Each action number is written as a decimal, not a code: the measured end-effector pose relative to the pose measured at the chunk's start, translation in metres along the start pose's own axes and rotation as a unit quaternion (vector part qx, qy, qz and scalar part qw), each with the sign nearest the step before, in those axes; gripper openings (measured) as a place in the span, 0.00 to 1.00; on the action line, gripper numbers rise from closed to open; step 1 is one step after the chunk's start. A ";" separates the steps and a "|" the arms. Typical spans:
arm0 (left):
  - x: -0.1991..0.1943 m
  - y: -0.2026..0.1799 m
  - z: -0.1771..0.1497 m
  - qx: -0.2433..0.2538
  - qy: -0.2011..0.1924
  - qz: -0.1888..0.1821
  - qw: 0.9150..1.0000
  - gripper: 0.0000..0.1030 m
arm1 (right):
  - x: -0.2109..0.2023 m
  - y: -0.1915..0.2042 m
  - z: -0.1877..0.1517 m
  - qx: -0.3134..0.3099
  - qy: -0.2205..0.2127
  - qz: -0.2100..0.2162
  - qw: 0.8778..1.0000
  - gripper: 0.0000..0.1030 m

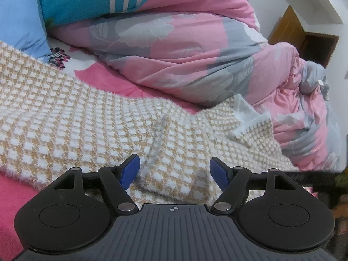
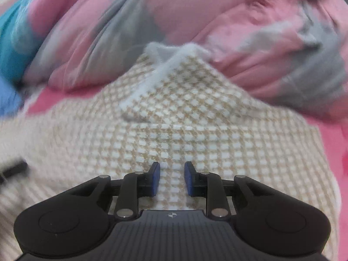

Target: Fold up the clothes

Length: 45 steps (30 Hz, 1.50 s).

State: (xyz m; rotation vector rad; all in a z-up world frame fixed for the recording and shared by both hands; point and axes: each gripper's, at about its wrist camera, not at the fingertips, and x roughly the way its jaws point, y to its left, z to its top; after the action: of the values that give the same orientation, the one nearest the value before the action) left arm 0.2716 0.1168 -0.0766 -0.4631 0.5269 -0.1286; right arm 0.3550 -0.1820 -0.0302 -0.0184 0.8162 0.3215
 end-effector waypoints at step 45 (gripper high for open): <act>0.000 0.002 0.000 -0.003 -0.004 -0.007 1.000 0.73 | -0.080 0.032 -0.092 0.018 -0.106 -0.068 0.992 0.31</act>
State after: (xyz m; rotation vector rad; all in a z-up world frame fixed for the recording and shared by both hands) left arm 0.2717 0.1189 -0.0776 -0.4741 0.5169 -0.1390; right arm 0.2294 -0.1867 -0.0328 -0.0061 0.6069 0.1772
